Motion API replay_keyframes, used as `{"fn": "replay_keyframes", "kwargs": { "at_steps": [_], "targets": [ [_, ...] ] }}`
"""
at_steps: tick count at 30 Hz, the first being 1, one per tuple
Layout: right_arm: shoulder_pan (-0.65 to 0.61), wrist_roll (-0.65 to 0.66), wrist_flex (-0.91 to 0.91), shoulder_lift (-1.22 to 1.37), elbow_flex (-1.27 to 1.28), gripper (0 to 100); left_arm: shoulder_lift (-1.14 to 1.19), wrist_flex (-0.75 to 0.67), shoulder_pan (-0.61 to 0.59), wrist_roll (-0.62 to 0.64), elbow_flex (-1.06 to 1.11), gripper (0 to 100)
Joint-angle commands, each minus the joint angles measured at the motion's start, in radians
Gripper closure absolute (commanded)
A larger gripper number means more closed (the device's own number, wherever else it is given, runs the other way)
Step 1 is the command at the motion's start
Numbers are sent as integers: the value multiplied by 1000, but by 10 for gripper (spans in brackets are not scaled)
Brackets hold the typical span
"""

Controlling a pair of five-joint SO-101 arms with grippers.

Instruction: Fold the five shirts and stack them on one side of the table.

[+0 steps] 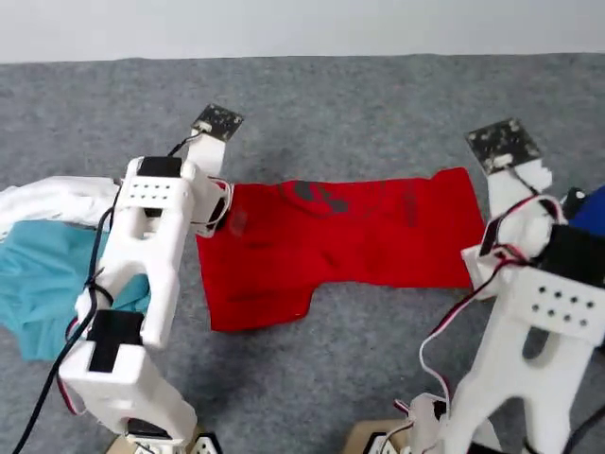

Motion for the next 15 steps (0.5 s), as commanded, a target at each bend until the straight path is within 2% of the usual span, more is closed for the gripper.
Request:
{"fn": "replay_keyframes", "kwargs": {
  "at_steps": [1,15],
  "targets": [
    [-5,-14,36,-84,40,987,15,-20,0,9,-79,853],
    [-4,-9,36,-282,227,987,213,-14,0,11,-196,836]
  ]
}}
